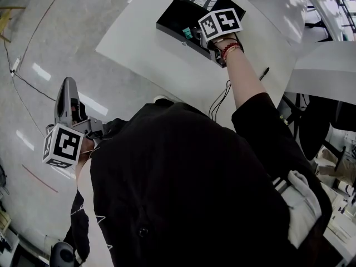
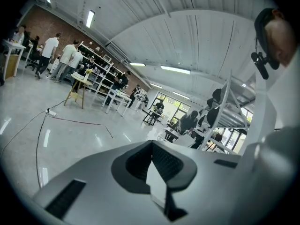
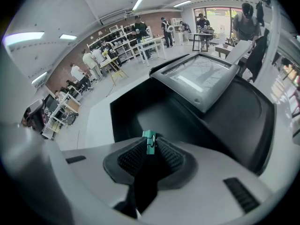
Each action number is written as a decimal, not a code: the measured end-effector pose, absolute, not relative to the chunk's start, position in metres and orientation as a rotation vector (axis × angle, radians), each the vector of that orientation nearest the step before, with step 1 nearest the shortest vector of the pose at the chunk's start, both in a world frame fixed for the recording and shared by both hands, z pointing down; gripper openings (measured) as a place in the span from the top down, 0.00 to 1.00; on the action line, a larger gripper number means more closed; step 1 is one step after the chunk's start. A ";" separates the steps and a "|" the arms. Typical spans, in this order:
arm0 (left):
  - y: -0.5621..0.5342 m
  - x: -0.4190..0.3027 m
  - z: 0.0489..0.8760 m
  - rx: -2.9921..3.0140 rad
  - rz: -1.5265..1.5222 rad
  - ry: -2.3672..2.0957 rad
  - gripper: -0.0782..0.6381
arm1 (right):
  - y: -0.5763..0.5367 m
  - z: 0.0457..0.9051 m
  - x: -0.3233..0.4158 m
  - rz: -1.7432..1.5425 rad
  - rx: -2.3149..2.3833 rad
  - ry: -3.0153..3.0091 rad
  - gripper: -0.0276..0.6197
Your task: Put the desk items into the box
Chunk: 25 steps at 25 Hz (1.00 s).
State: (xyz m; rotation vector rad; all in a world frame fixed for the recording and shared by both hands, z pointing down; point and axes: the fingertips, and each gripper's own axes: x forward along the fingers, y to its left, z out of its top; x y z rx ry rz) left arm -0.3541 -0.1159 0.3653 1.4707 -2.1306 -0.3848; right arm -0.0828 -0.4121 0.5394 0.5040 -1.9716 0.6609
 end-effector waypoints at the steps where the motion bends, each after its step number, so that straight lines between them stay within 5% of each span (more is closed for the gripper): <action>1: -0.116 -0.354 0.365 1.471 -0.386 -2.131 0.88 | -0.412 0.539 -0.083 0.660 0.505 -1.972 0.85; 25: -0.124 -0.356 0.356 1.534 -0.399 -2.099 0.88 | -0.410 0.524 -0.069 0.608 0.612 -1.954 0.86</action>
